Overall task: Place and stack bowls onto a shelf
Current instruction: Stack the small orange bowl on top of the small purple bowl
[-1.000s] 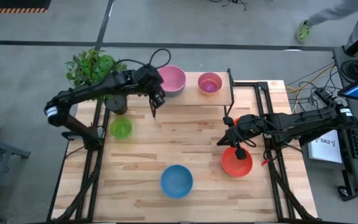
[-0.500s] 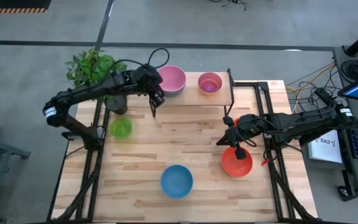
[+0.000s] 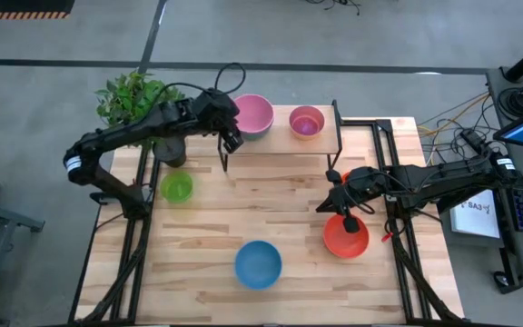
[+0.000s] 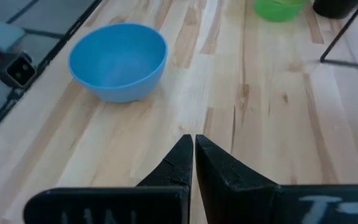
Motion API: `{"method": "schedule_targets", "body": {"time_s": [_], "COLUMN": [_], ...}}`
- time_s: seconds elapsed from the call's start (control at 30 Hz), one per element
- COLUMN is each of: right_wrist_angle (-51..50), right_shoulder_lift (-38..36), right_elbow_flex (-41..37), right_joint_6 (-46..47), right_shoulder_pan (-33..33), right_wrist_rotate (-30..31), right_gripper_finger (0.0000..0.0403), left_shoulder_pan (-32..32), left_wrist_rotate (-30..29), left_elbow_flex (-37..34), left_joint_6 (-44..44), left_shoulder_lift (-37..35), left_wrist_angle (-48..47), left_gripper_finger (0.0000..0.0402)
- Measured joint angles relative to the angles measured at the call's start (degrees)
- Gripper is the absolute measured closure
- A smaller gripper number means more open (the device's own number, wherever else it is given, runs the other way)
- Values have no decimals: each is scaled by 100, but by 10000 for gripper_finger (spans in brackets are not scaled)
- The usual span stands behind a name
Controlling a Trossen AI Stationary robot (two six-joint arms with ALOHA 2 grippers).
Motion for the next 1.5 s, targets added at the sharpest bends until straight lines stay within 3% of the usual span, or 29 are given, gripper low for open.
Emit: {"method": "schedule_targets", "body": {"time_s": [0.17, 0.37, 0.57, 0.7, 0.8, 0.97, 1.03, 1.17, 1.3, 1.5], "right_wrist_angle": [-10, -160, -2031, -3035, -3604, -4636, -4982, -5169, -5115, -5082], "right_shoulder_lift": [0, 1, 257, 652, 985, 1509, 1657, 1769, 1744, 1786], "right_elbow_flex": [0, 23, 640, 1071, 1319, 1627, 1695, 1710, 1705, 1700], "right_joint_6": [765, 2243, 3923, 4478, 4712, 5034, 5116, 5065, 5111, 5403], "right_shoulder_pan": [0, -1, -15, -15, -15, -76, -132, -239, -303, -399], "right_wrist_rotate": [12, 405, 1238, 1351, 1349, 1346, 1346, 1351, 1349, 1542], "right_gripper_finger": [394, 394, 394, 394, 394, 394, 394, 394, 387, 326], "left_shoulder_pan": [-549, -1696, -2693, -2885, -2813, -2766, -2768, -2763, -2765, -2765], "left_wrist_rotate": [193, -548, -1539, -2202, -1825, -82, 312, 342, 97, -720], "left_elbow_flex": [-16, -23, -270, -829, -1458, -2567, -2941, -3425, -3607, -3686], "left_joint_6": [-263, -333, -24, 38, 134, 837, 1072, 1143, 1131, 1016], "left_shoulder_lift": [-147, -212, -225, -426, -761, -1447, -1687, -2051, -2233, -2275], "left_wrist_angle": [273, 349, 480, 615, 1344, 3038, 3646, 4432, 4524, 4518], "left_gripper_finger": [401, 401, 401, 401, 402, 402, 402, 402, 402, 402]}}
